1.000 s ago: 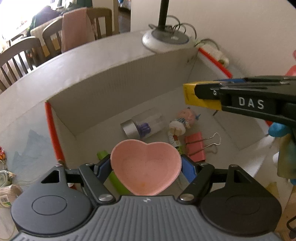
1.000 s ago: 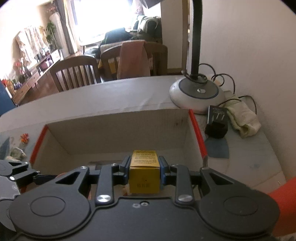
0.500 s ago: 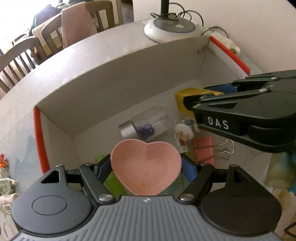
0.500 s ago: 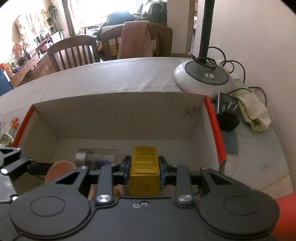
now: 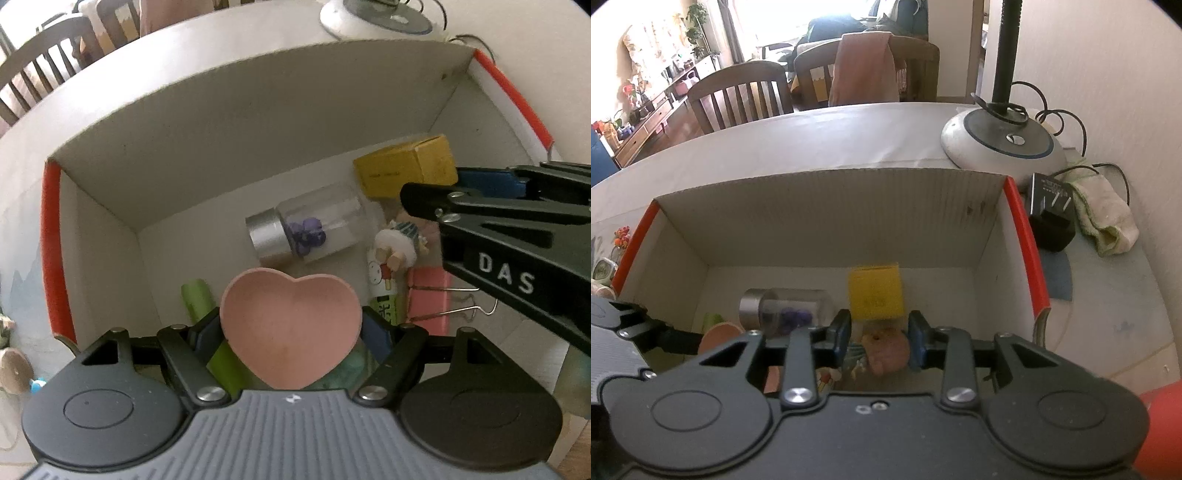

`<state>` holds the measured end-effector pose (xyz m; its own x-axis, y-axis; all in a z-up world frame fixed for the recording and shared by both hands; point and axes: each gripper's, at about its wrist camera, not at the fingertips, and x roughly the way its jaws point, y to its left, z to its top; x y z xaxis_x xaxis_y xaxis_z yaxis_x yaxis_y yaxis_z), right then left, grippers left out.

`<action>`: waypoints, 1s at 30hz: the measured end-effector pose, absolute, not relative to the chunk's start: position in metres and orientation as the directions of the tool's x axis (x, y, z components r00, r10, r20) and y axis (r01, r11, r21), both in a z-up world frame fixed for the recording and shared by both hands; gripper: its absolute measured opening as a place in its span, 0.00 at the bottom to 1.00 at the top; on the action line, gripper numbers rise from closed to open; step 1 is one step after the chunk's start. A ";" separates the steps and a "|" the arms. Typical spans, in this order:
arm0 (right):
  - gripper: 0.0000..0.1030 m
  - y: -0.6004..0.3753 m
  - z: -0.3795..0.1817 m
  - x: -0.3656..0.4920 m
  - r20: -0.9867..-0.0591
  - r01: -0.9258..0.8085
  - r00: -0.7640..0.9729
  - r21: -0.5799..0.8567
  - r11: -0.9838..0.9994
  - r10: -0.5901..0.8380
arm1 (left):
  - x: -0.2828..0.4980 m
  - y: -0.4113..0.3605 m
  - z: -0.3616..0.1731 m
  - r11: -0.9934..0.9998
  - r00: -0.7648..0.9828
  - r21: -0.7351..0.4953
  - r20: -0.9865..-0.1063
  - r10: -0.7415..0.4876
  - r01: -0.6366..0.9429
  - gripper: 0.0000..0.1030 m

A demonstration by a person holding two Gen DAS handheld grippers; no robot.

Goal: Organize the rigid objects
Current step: 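Open the right tool to drop the yellow box while the left tool lowers and releases the bowl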

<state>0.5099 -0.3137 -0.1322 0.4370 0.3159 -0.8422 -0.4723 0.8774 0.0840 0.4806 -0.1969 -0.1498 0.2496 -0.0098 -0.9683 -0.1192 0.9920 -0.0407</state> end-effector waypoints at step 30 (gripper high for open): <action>0.62 -0.322 -0.069 0.451 -0.756 -0.538 0.479 0.150 0.830 0.447 | 0.410 -0.190 -0.072 0.989 0.496 -0.117 -0.866 -0.056 -0.092 0.76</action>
<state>0.4512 -0.3219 -0.0690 0.4790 0.4468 -0.7556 -0.5376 0.8298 0.1498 0.4104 -0.1902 -0.0721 0.4961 -0.0560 -0.8665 -0.0920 0.9889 -0.1166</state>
